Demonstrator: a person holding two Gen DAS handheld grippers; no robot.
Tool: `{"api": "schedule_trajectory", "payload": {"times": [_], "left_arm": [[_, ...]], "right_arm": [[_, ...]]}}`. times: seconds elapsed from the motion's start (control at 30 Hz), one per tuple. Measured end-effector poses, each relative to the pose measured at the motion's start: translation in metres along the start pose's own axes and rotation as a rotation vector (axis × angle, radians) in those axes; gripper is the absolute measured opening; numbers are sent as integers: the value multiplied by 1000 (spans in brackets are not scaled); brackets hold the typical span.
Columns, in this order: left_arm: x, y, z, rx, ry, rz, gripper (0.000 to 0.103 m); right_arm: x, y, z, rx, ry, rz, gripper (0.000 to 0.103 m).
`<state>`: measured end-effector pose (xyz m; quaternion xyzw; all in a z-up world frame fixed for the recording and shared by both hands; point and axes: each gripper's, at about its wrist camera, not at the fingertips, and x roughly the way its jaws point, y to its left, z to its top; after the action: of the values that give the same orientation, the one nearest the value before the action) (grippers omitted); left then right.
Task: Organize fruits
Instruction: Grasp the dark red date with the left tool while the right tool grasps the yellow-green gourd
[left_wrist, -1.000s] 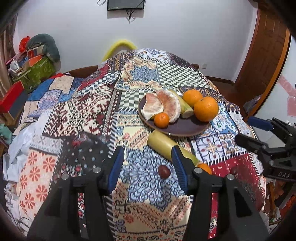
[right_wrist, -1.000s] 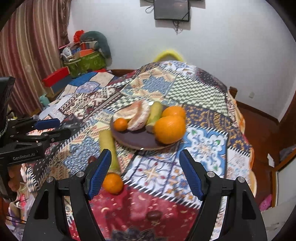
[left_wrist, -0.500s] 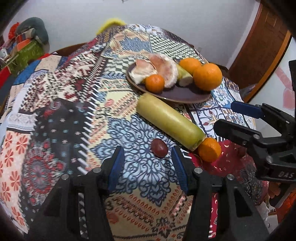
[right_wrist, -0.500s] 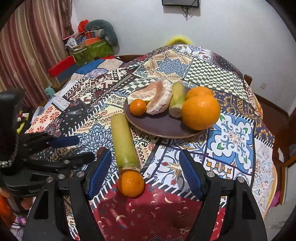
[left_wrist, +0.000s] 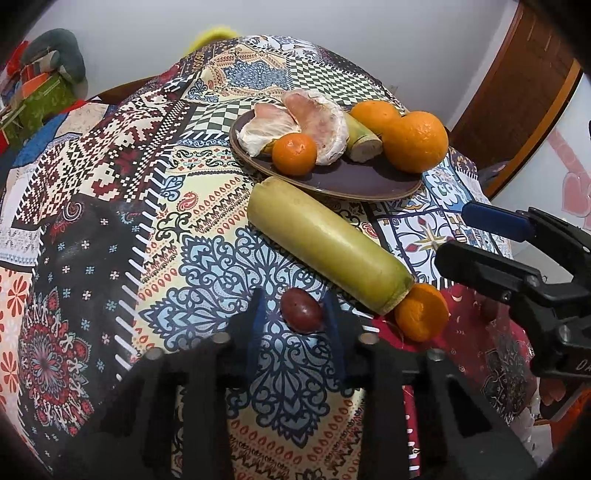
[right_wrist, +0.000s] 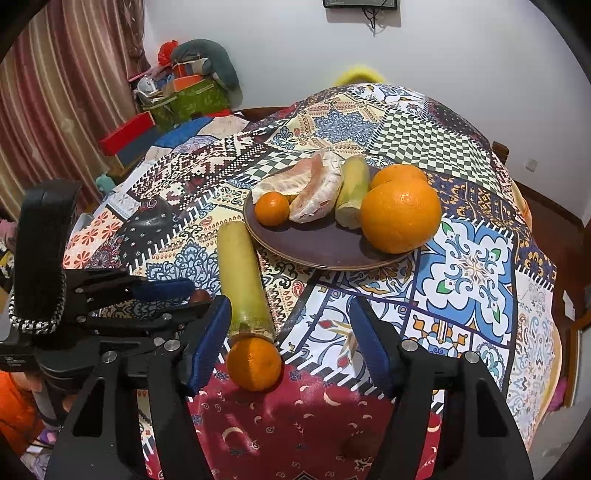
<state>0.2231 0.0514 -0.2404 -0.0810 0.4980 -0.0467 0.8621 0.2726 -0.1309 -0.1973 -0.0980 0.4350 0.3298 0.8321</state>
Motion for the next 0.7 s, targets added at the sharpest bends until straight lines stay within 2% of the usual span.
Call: {"api": "schedule_trajectory", "payload": {"times": [0.13,0.3,0.53,0.7], "left_arm": [[1,-2,-1,4,-2,-3,22],[-6,1,-3,-2,-10,23,21],[-28,35,-11,-58,-51,77,21],[-42,63,-16,-114,-73,98,21]], "right_arm": [[1,0,0,1,5,5,63],[4,5,1,3,11,30,63],[16,20,10,-29,24,52,63],[35,34,20,-72,55,52,50]]}}
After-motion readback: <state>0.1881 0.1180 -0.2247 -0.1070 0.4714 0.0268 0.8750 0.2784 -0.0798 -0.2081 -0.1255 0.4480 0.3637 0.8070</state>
